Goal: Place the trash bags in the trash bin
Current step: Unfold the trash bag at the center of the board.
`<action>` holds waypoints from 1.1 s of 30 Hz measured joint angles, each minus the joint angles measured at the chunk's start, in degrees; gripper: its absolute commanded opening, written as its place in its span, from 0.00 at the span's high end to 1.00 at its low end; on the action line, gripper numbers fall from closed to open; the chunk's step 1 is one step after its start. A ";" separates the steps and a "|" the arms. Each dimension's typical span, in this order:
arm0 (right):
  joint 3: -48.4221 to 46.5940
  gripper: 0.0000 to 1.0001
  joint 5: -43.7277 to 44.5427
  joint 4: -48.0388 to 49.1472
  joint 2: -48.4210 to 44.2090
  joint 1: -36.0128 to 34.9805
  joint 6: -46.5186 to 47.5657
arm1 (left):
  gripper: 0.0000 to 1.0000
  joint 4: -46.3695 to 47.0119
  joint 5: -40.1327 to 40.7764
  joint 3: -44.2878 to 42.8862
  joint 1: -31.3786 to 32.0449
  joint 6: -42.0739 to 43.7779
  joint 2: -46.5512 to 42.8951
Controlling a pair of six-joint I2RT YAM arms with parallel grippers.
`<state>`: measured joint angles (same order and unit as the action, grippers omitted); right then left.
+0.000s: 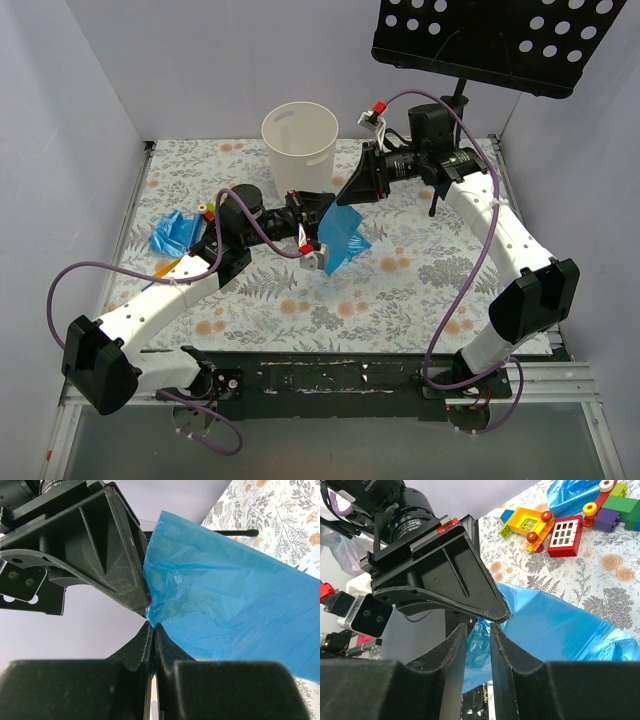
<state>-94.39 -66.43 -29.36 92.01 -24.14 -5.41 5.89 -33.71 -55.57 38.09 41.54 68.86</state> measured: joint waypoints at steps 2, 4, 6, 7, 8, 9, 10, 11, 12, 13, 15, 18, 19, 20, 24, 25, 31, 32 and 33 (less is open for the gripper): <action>0.09 0.69 0.50 -0.39 -0.02 0.00 0.11 | 1.00 0.39 0.07 0.00 0.00 -0.09 0.00; 0.24 0.70 0.90 -0.63 -0.02 0.00 0.13 | 1.00 0.61 0.13 0.00 0.00 -0.28 0.00; 0.39 0.76 1.40 -0.74 -0.02 0.00 0.24 | 1.00 0.68 0.20 0.00 0.00 -0.44 0.00; 0.44 0.78 1.66 -0.76 -0.02 0.00 0.31 | 1.00 0.68 0.24 0.00 0.00 -0.46 0.00; 0.44 0.80 1.86 -0.79 -0.02 0.00 0.39 | 1.00 0.68 0.24 0.00 0.00 -0.46 0.00; 0.44 0.80 1.99 -0.81 -0.02 0.00 0.50 | 1.00 0.74 0.24 0.00 0.00 -0.46 0.00; 0.44 0.82 2.03 -0.79 -0.02 0.00 0.52 | 1.00 0.79 0.26 0.00 0.00 -0.48 0.00; 0.44 0.83 2.05 -0.79 -0.02 0.00 0.55 | 1.00 0.83 0.26 0.00 0.00 -0.48 0.00; 0.44 0.84 2.08 -0.79 -0.02 0.00 0.66 | 1.00 0.90 0.28 0.00 0.00 -0.48 0.00; 0.44 0.85 2.14 -0.81 -0.02 0.00 0.72 | 1.00 1.03 0.31 0.00 0.00 -0.50 0.00; 0.44 0.88 2.19 -0.79 -0.02 0.00 0.79 | 1.00 1.42 0.50 0.00 0.00 -0.59 0.00; 0.44 0.99 2.19 -0.79 -0.02 0.00 0.92 | 1.00 1.95 0.94 0.00 0.02 -0.87 0.00; 0.44 0.99 2.19 -0.79 -0.02 0.00 0.94 | 1.00 1.97 1.16 0.00 0.02 -0.92 0.00; 0.44 0.99 2.19 -0.81 -0.02 0.00 1.14 | 1.00 1.99 1.36 0.00 0.02 -0.94 0.04; 0.44 0.99 2.60 -0.83 -0.02 0.00 1.11 | 0.97 2.27 2.16 0.00 0.02 -1.38 0.26; 0.44 0.99 2.93 -0.81 -0.04 0.02 1.09 | 0.95 2.29 2.54 0.00 0.02 -1.62 0.35; 0.55 0.99 4.33 -0.72 -0.17 0.50 1.03 | 0.98 2.29 5.57 0.00 0.17 -4.57 0.72; 0.55 0.99 4.59 -0.72 -0.17 0.55 1.03 | 0.96 2.34 6.03 0.00 0.17 -5.20 0.72; 0.55 0.99 4.83 -0.72 -0.17 0.55 1.05 | 0.92 2.34 6.34 0.00 0.17 -5.68 0.70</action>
<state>-93.84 -61.60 -30.09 91.83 -23.59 -4.36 8.23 -27.38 -55.57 38.26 35.86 69.56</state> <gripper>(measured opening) 0.022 0.030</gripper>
